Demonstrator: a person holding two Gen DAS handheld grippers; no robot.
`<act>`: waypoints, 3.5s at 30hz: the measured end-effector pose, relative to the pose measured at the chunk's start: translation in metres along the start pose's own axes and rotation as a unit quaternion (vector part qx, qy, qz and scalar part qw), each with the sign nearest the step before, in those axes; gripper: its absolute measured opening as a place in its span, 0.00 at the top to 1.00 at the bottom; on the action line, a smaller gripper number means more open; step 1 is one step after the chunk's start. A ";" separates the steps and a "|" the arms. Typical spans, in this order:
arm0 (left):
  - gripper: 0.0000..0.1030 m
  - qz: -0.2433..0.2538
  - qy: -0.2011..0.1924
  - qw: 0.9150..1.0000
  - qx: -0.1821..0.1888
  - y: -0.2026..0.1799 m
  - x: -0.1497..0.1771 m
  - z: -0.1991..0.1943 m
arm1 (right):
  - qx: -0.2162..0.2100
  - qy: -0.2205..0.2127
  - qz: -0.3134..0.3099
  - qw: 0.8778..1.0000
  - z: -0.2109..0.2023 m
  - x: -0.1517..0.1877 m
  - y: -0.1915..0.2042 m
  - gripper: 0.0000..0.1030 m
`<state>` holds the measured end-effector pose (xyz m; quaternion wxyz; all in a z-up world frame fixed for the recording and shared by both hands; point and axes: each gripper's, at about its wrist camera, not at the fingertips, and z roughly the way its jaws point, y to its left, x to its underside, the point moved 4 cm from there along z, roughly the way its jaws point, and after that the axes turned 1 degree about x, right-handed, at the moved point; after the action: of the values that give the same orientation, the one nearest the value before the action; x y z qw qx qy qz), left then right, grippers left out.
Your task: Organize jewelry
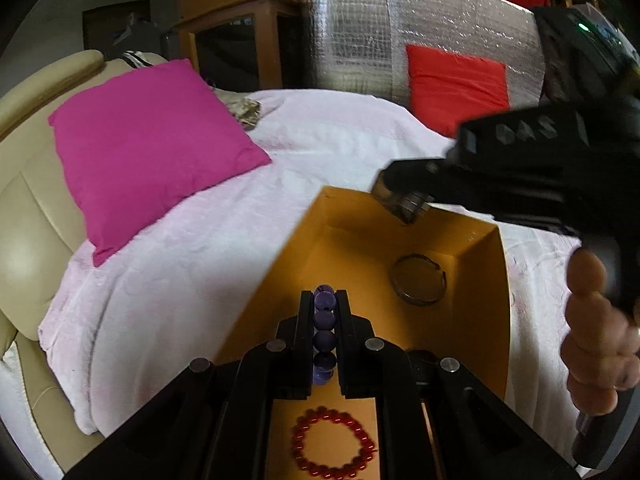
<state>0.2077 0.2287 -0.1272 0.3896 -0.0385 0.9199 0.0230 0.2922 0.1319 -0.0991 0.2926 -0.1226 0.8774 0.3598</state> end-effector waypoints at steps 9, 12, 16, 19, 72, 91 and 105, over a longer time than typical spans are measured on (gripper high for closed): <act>0.91 -0.004 0.043 0.999 0.001 -0.008 0.012 0.033 | -0.008 0.033 0.029 0.999 0.035 -0.003 -0.019 0.86; 0.91 -0.004 0.063 0.998 -0.001 -0.009 0.018 0.044 | -0.010 0.043 0.040 0.998 0.044 -0.004 -0.024 0.83; 0.66 -0.009 0.079 0.997 0.005 -0.008 0.024 0.048 | -0.011 0.042 0.053 0.998 0.043 -0.007 -0.027 0.78; 0.50 -0.011 0.063 0.998 -0.007 0.000 0.024 0.035 | -0.016 0.027 0.057 0.998 0.028 -0.008 -0.025 0.65; 0.16 -0.010 -0.114 0.980 -0.162 0.009 0.061 -0.288 | 0.221 -0.131 -0.128 0.958 -0.262 0.204 0.125 0.36; 0.15 -0.036 -0.113 0.981 -0.154 0.030 0.063 -0.284 | 0.230 -0.133 -0.126 0.956 -0.254 0.198 0.131 0.36; 0.15 -0.039 -0.119 0.984 -0.127 0.039 0.062 -0.281 | 0.239 -0.130 -0.126 0.954 -0.243 0.197 0.136 0.36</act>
<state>-0.0398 0.2441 0.0243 0.4889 -0.1201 0.8543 0.1290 -0.0264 0.0571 -0.0026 0.4675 -0.1105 0.8698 0.1129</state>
